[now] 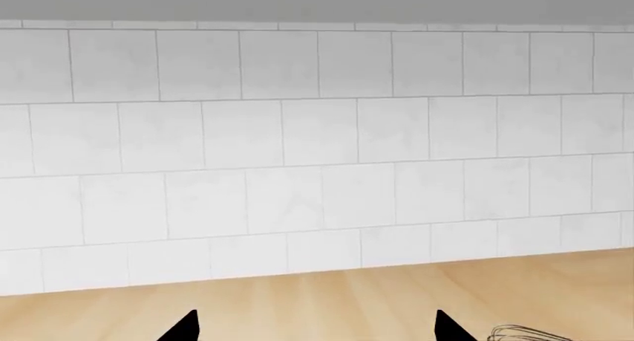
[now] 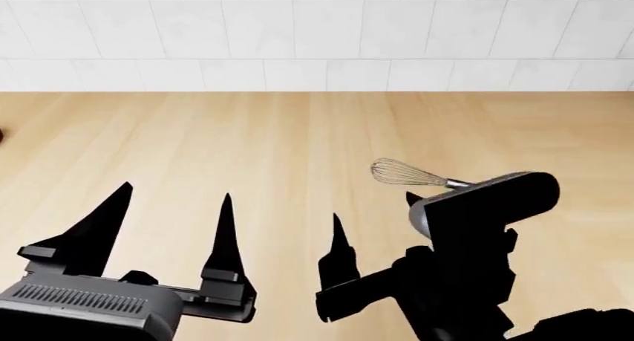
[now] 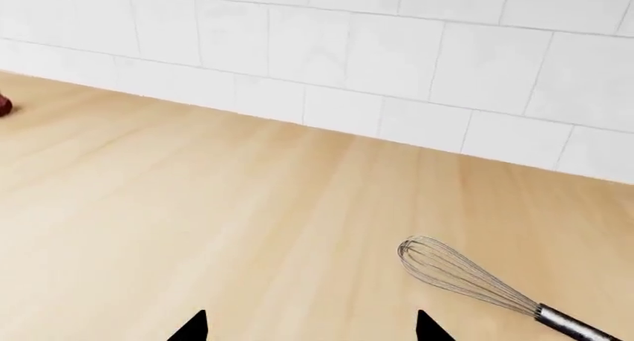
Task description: Pick the yogurt and canned food from the counter and place them in the cabinets closest to them.
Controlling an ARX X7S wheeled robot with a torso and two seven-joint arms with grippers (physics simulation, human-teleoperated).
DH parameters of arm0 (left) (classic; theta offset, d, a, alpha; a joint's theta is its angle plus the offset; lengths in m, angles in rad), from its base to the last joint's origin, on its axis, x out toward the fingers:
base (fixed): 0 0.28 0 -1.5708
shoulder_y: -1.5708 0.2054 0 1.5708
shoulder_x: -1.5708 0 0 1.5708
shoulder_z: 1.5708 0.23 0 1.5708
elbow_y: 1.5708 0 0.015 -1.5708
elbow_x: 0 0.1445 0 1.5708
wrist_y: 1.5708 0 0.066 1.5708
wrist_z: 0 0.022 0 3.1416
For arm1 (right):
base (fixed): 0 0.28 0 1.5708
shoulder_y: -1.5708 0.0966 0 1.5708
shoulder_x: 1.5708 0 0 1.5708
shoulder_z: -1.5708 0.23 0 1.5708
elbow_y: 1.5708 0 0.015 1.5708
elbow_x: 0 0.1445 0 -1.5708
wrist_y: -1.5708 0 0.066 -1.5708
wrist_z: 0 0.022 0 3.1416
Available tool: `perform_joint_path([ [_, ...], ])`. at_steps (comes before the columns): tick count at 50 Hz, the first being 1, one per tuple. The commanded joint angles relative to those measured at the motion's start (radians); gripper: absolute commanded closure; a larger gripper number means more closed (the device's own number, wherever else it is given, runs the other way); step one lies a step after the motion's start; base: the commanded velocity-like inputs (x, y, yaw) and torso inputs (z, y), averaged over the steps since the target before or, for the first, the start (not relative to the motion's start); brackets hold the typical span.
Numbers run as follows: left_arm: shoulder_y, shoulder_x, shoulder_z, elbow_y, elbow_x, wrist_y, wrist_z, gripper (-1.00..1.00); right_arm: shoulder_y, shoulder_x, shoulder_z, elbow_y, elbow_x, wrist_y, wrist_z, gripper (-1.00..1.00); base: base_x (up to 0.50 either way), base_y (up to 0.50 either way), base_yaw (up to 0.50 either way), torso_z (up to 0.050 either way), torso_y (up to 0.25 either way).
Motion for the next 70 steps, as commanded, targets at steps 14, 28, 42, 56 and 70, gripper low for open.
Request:
perform_joint_path([
  [14,0.020,0.000,0.006,-0.044,0.014,0.039,0.023,-1.00,-0.138,-0.005,0.039,-0.139,-0.152,0.017,-0.082,-1.00,0.00,0.00,0.00,0.000,0.000],
  [28,0.017,0.005,0.006,-0.042,0.012,0.028,0.021,-1.00,-0.149,0.001,0.055,-0.148,-0.172,0.009,-0.121,-1.00,0.00,0.00,0.00,0.000,0.000],
  [42,0.010,0.009,0.005,-0.029,0.006,0.010,0.011,-1.00,-0.144,0.011,0.035,-0.149,-0.172,0.018,-0.121,-1.00,0.00,0.38,0.00,0.000,0.000],
  [56,0.024,-0.001,0.004,-0.039,0.015,0.035,0.016,-1.00,-0.144,0.005,0.019,-0.144,-0.175,0.015,-0.122,-1.00,0.00,0.50,0.00,0.000,0.000],
  [70,0.021,-0.003,0.003,-0.033,0.013,0.030,0.015,-1.00,-0.141,0.012,0.007,-0.145,-0.165,0.005,-0.108,-1.00,0.00,0.50,0.00,0.000,0.000],
])
